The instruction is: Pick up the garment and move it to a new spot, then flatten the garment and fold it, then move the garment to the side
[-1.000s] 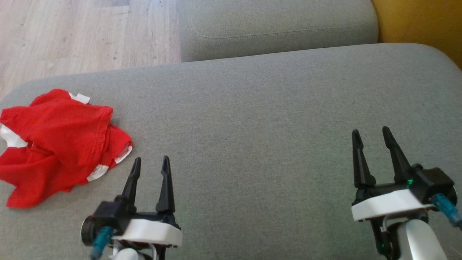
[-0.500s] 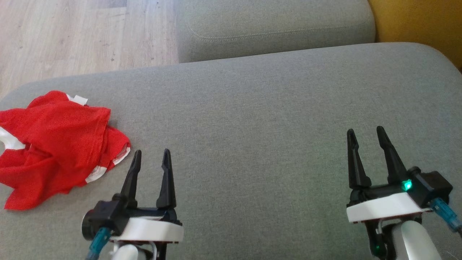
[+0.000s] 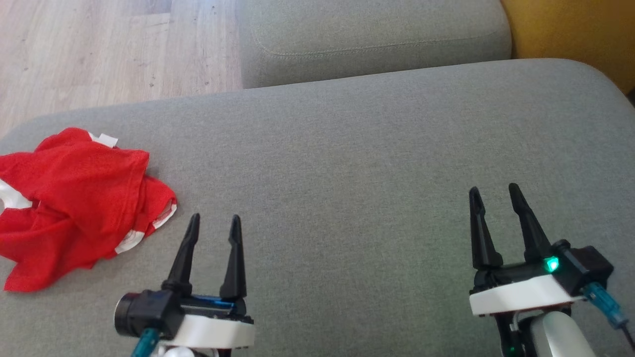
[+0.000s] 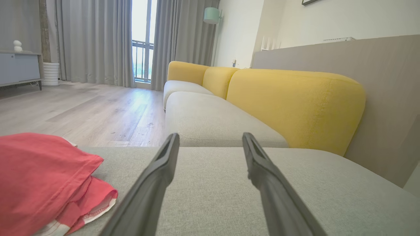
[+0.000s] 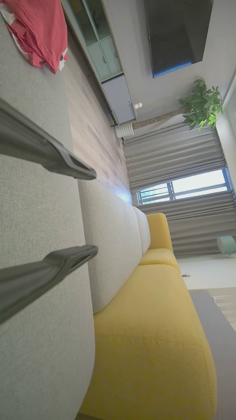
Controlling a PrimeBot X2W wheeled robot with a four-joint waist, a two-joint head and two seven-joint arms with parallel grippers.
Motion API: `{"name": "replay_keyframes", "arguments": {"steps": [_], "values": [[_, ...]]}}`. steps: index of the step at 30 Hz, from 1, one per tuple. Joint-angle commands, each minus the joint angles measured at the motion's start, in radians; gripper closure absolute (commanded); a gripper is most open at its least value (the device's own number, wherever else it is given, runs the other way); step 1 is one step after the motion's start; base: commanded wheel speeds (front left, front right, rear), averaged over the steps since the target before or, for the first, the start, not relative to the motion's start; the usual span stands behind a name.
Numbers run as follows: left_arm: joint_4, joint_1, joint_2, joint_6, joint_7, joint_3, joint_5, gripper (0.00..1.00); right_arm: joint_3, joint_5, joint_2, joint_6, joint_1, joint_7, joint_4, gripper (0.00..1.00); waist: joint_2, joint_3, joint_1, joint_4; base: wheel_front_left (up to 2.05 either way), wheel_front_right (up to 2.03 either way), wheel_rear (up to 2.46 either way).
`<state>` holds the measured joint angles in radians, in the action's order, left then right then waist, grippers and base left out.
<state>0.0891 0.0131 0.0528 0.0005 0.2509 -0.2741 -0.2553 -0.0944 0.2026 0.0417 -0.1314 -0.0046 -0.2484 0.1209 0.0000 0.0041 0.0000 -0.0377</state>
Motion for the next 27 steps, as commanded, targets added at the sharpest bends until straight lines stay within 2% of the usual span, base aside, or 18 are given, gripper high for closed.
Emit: {"name": "replay_keyframes", "arguments": {"steps": [1,18,27], "values": [[-0.037,-0.032,-0.002,0.008,0.011,0.02,0.015,0.0,-0.028,-0.014,0.008,0.001,-0.028,-0.013,-0.031,0.0,0.0,0.001,0.0,0.0,0.0,0.0,0.0],[-0.03,-0.033,-0.003,0.016,0.011,0.021,0.01,0.0,-0.032,-0.001,0.008,0.001,-0.031,-0.013,-0.017,0.0,0.0,-0.003,0.0,0.018,0.0,0.0,0.0],[-0.021,-0.026,-0.003,0.02,0.011,0.03,0.0,0.0,-0.08,0.001,0.008,0.001,-0.026,-0.013,0.0,0.0,0.0,-0.014,0.0,0.094,0.0,0.0,0.0]]}}
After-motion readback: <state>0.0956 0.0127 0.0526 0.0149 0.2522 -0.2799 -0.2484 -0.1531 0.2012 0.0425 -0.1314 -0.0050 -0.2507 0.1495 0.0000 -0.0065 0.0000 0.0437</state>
